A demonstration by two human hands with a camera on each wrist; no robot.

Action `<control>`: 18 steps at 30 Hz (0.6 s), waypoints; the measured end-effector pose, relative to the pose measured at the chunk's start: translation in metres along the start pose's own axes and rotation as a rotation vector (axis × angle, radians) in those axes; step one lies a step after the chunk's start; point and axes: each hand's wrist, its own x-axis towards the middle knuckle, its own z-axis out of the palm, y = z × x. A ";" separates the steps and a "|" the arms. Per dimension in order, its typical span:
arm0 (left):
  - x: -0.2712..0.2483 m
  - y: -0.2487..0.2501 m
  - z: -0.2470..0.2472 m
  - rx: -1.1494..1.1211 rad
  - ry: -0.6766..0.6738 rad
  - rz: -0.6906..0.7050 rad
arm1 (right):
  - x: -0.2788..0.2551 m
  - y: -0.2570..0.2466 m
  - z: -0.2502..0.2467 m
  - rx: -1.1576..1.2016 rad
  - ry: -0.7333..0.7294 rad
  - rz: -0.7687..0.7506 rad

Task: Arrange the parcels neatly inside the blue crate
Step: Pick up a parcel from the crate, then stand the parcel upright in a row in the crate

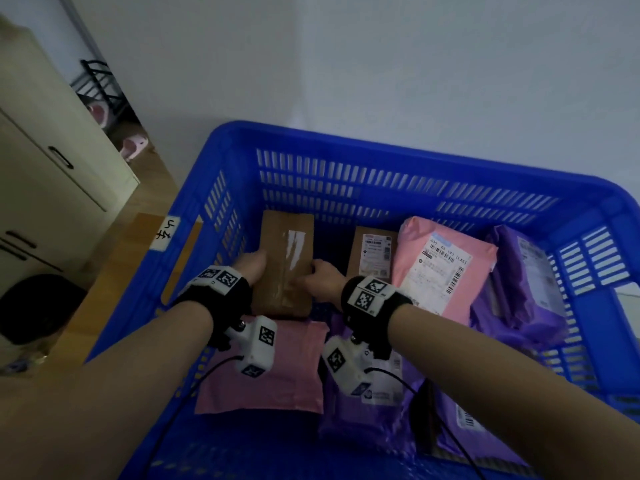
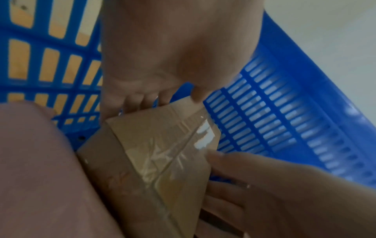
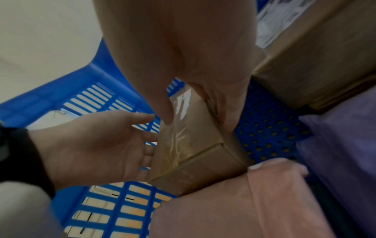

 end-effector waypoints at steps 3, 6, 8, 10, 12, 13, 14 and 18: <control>-0.023 0.011 -0.005 -0.103 0.015 -0.059 | 0.013 -0.002 0.005 0.000 0.039 0.057; -0.065 0.027 -0.008 -0.122 -0.001 -0.073 | 0.028 -0.001 0.008 -0.074 0.036 0.115; -0.073 0.029 -0.004 -0.139 -0.049 -0.048 | 0.016 -0.009 0.011 -0.194 0.022 0.154; -0.081 0.032 -0.001 -0.111 -0.090 -0.024 | 0.013 -0.006 0.014 -0.203 0.029 0.207; -0.084 0.033 0.000 -0.065 -0.129 0.007 | 0.008 -0.002 0.018 -0.093 0.041 0.245; -0.087 0.034 -0.003 -0.063 -0.131 0.028 | 0.011 0.002 0.019 -0.046 0.054 0.243; -0.084 0.033 -0.006 -0.066 -0.133 0.048 | 0.024 0.011 0.018 -0.014 0.078 0.223; -0.084 0.030 -0.022 -0.007 -0.032 0.077 | 0.063 0.039 0.006 0.052 0.128 0.160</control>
